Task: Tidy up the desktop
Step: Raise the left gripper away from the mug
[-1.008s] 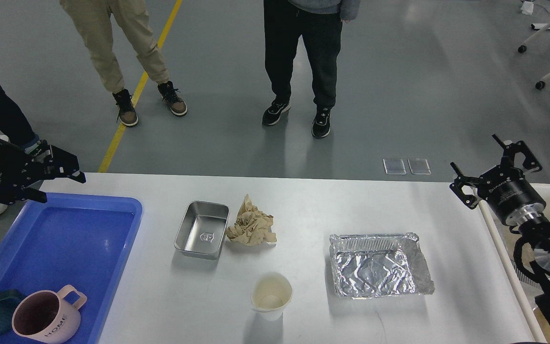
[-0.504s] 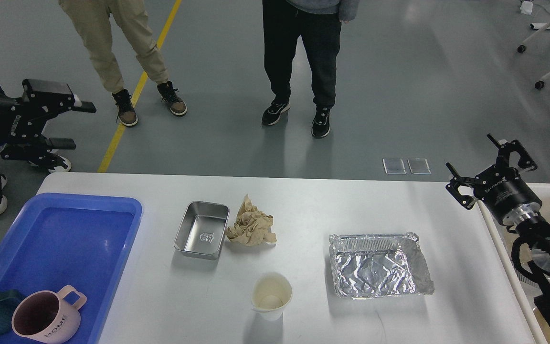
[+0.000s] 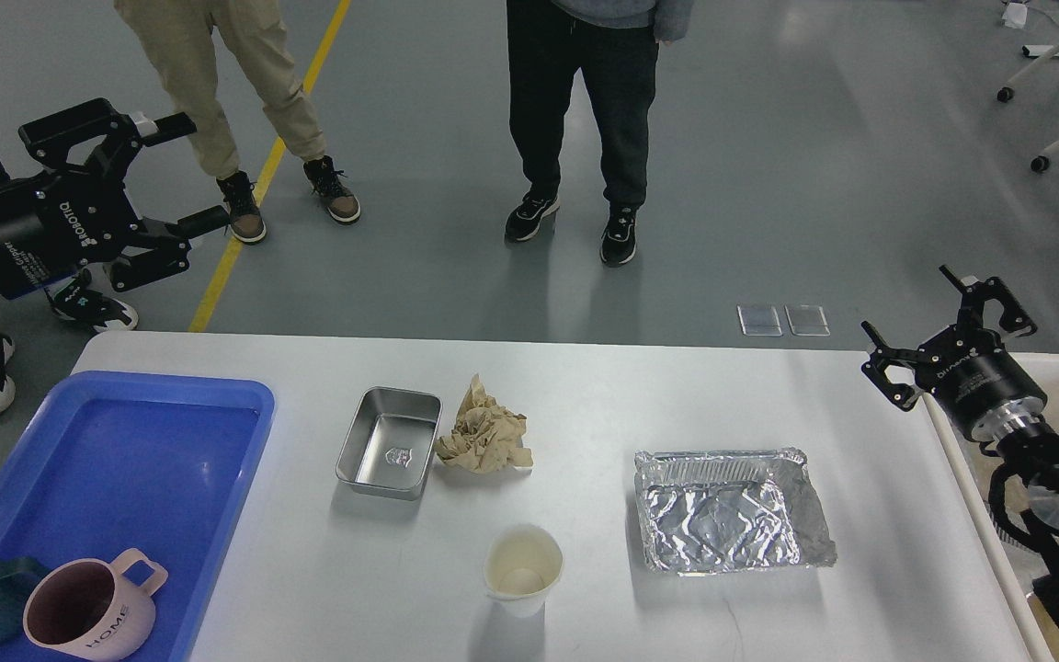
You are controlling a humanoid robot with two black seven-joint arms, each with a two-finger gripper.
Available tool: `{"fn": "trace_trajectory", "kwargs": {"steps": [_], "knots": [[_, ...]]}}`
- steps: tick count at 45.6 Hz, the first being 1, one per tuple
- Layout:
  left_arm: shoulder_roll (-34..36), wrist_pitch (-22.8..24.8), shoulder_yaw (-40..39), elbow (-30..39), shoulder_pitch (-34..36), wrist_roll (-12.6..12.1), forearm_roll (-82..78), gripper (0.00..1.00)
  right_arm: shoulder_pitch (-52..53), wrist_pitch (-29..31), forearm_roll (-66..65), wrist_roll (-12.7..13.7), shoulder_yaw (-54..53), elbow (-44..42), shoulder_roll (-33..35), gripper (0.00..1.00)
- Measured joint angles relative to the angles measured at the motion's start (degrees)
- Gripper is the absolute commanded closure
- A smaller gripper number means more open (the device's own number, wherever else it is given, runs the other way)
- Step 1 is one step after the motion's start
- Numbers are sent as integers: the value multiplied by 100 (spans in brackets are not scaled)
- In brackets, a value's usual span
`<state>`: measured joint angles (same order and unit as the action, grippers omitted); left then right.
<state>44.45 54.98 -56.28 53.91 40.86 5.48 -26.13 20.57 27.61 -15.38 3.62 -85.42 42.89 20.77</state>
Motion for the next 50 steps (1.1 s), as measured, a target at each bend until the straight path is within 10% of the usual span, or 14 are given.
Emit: {"fn": "trace_trajectory", "kwargs": {"steps": [16,50], "knots": [[444,-104,23,245,-735,-725,-245,3,-19,-1,0,-1,0,0,-43,0],[3505,2,1509,1197,-766,-894,-444,3,8,1,9,-2,-37,1,-92,0]]}}
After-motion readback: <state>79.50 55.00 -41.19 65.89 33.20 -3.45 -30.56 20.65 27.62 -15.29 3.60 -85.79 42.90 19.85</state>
